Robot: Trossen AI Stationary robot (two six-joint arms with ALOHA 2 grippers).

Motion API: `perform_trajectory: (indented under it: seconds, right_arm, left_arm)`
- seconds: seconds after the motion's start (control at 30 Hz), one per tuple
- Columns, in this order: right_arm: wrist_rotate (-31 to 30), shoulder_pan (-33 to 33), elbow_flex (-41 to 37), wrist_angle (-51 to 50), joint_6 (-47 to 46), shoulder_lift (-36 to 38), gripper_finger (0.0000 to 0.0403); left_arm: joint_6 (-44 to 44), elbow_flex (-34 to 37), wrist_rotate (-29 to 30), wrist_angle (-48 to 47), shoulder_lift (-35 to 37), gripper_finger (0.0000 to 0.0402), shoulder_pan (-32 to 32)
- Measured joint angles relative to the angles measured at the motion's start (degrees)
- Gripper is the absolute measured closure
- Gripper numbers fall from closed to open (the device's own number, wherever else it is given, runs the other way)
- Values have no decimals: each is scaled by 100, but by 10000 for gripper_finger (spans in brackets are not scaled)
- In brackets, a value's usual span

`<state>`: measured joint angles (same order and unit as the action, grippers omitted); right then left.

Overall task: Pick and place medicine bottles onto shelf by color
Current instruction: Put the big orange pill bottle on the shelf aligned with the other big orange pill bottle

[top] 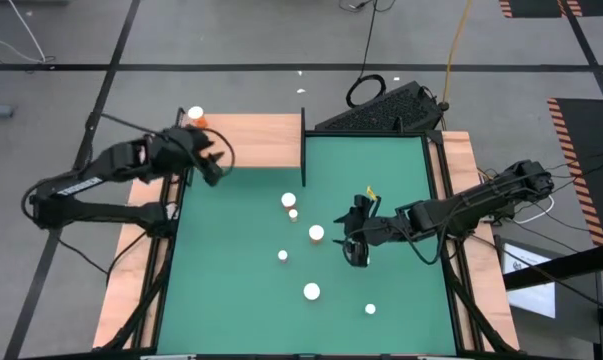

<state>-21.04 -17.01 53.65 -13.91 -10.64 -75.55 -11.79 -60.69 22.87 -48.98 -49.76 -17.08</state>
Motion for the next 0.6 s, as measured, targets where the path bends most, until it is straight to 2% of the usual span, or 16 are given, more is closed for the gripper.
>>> perform_trajectory:
  seconds: [0.17,0.43,0.6]
  right_arm:
    - [5,46,0,49,-72,0,163]
    - [12,172,1,40,-110,0,163]
    - [409,180,24,-251,-230,51,163]
  left_arm:
    - [665,419,235,1291,-51,206,563]
    - [2067,981,243,3532,-121,206,1360]
    - [2526,1034,241,3971,-270,206,1835]
